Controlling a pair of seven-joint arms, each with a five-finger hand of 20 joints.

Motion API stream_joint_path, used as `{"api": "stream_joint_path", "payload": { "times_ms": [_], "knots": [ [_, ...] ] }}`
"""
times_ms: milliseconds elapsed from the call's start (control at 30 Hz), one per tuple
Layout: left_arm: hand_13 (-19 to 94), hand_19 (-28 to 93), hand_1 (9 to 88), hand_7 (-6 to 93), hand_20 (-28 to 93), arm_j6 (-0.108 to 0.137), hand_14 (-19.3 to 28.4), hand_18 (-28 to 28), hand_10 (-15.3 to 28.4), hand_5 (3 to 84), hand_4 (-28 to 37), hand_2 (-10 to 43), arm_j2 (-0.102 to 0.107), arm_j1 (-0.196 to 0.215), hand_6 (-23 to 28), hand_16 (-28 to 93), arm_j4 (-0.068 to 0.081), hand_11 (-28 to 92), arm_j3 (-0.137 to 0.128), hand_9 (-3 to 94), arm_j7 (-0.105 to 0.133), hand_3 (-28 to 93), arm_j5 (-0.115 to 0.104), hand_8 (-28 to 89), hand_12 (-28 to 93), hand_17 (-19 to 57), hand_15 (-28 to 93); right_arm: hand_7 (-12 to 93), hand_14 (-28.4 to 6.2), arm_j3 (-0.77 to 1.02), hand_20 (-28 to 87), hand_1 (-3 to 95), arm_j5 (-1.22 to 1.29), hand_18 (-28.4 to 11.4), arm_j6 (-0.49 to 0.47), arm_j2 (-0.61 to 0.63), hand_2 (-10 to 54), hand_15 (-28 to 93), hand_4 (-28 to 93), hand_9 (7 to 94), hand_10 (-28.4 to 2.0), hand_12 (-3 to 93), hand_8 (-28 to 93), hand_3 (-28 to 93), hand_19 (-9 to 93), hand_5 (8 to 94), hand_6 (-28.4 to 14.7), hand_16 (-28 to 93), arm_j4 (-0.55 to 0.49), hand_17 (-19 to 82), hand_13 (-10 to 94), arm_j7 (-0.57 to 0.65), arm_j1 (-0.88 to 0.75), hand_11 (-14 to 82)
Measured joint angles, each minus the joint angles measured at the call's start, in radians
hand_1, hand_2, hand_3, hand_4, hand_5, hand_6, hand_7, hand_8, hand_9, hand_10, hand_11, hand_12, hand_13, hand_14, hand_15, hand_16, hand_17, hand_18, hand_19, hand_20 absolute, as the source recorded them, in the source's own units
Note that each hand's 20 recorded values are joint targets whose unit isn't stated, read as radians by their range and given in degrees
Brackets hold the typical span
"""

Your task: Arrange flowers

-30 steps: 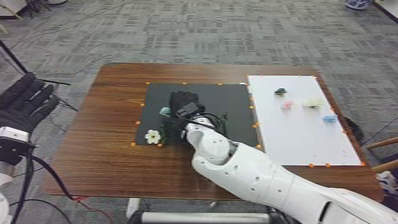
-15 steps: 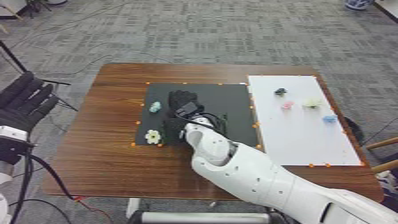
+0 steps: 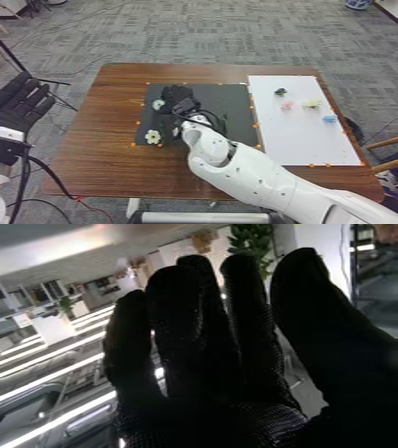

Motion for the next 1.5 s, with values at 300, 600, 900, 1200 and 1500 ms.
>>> {"api": "stream_joint_path", "payload": {
  "times_ms": [300,600,900,1200,1500],
  "knots": [
    [25,25,24.1,7.9,10,0.002,14.0,13.4,14.0,38.8,-28.3,21.1,0.007,-0.002,9.3,-3,0.001,13,0.001,33.6,0.006,57,-0.003,-6,12,-4.4,25,14,-17.4,0.168,35,30.9,-0.034,-22.3,-0.342,-0.012,18.5,59,-19,44.2,-13.5,11.4,-12,89,76,47.3,-3.0,13,-0.028,19,32,-0.335,-0.008,9.9],
    [25,25,23.3,8.0,11,0.002,13.8,13.3,13.8,38.7,-28.3,21.2,0.013,-0.013,9.1,-3,0.001,13,0.013,33.6,0.012,58,-0.004,-6,12,-4.2,25,12,-18.7,0.184,28,20.5,-0.092,-20.5,-0.488,-0.036,28.4,41,-17,33.7,-15.1,11.2,-11,87,56,40.2,-1.4,9,-0.02,8,18,-0.367,0.001,6.6],
    [25,25,22.9,7.9,10,0.002,13.4,13.1,13.2,38.5,-28.3,20.9,0.026,-0.031,8.9,-3,0.004,13,0.038,33.5,0.03,59,-0.005,-6,12,-3.8,25,8,-19.6,0.292,24,13.6,-0.109,-21.5,-0.72,-0.124,23.2,38,-20,29.1,-16.7,10.3,-10,82,55,35.7,-8.3,7,0.068,5,13,-0.433,0.005,6.6],
    [26,24,22.7,7.9,10,0.002,13.2,12.9,13.0,38.3,-28.3,20.8,0.031,-0.037,8.7,-3,0.004,12,0.046,33.5,0.039,60,-0.005,-6,12,-3.5,24,8,-20.2,0.334,23,13.0,-0.136,-21.5,-0.862,-0.17,23.3,38,-22,28.1,-17.2,10.0,-9,80,56,33.6,-7.3,6,0.102,4,12,-0.404,0.014,6.6],
    [26,24,23.0,7.9,11,0.001,13.1,12.9,12.8,38.2,-28.3,20.3,0.032,-0.042,8.7,-3,0.004,12,0.053,33.4,0.038,61,-0.005,-6,13,-3.4,24,9,-19.8,0.327,23,16.7,-0.25,-21.1,-0.9,-0.18,23.2,42,-22,31.0,-17.0,10.6,-9,80,58,36.6,-7.7,5,0.133,6,13,-0.404,0.02,9.3]
  ]
}}
